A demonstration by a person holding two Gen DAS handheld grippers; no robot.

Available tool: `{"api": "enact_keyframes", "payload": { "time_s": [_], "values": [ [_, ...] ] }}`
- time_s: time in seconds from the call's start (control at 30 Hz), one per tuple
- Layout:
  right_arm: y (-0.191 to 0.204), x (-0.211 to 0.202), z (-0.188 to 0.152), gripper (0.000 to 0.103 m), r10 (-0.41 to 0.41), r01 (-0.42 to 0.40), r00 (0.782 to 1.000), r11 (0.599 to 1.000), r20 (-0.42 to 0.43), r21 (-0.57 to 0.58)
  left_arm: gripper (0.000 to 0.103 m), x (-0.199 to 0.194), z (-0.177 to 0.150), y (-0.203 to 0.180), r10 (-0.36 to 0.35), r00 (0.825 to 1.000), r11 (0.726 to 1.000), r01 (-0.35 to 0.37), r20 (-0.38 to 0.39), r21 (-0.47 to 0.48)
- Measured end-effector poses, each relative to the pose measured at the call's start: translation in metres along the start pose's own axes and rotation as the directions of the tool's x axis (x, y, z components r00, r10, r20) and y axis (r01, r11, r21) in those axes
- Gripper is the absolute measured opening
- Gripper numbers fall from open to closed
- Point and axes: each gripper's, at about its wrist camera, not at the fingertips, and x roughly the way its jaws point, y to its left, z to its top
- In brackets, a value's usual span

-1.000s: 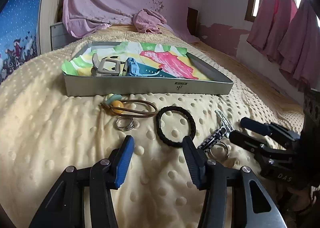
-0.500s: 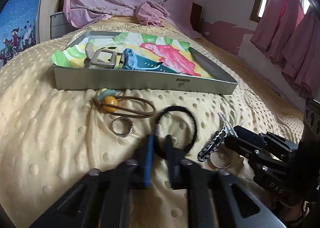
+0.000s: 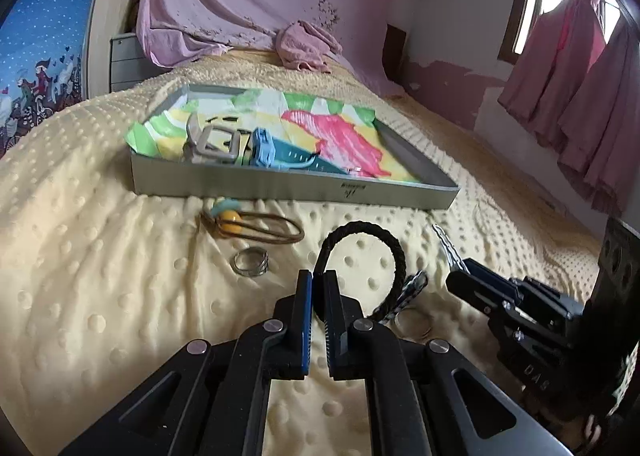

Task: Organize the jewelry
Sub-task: 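Grasp the black hair tie with the left tool while the right tool grasps the white chain keychain, then carry the hair tie and keychain into the tray and open both tools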

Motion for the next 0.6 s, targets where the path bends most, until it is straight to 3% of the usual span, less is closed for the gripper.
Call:
{"api": "enact_keyframes", "payload": {
  "time_s": [0.2, 0.37, 0.6],
  "values": [
    [-0.005, -0.013, 0.005, 0.014, -0.008, 0.007, 0.997, 1.0, 0.076, 0.018, 0.005, -0.007, 0.009, -0.008, -0.022, 1.0, 1.0, 0.021, 0.018, 0.007],
    [-0.01, -0.011, 0.007, 0.014, -0.01, 0.006, 0.997, 0.999, 0.079, 0.043, 0.005, -0.009, 0.013, -0.019, -0.027, 0.999, 0.999, 0.026, 0.024, 0.037],
    [-0.02, -0.008, 0.024, 0.014, -0.028, 0.02, 0.992, 0.997, 0.121, 0.07, 0.005, 0.009, 0.045, -0.02, -0.001, 0.999, 1.0, 0.0, 0.045, 0.024]
  ]
}}
